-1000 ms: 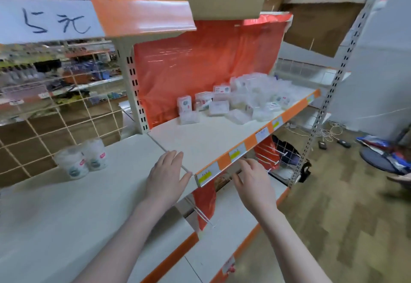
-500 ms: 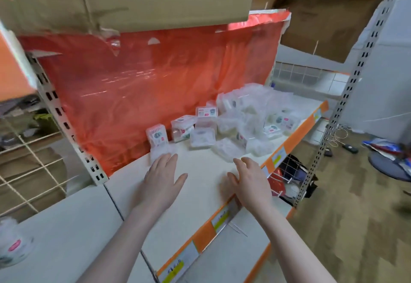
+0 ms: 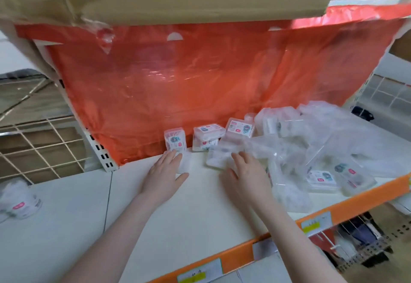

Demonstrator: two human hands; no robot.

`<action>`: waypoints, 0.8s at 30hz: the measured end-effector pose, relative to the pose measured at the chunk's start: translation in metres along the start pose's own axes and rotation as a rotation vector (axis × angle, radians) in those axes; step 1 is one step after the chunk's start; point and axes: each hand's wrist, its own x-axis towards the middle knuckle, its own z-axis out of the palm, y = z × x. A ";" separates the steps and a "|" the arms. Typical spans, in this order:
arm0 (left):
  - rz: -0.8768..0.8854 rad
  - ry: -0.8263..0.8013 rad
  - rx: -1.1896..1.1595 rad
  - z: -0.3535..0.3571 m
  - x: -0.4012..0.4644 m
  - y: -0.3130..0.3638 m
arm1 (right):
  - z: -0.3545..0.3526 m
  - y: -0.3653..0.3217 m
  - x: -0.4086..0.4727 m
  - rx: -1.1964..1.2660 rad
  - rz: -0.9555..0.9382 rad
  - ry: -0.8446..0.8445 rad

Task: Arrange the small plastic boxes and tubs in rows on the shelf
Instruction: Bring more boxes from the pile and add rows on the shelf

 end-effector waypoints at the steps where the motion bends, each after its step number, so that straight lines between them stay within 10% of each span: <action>1: -0.020 -0.010 0.001 0.002 0.002 0.002 | 0.001 0.003 0.007 0.008 -0.038 -0.005; 24: -0.182 0.048 0.205 -0.009 -0.090 0.015 | 0.022 -0.008 0.032 -0.019 -0.321 -0.201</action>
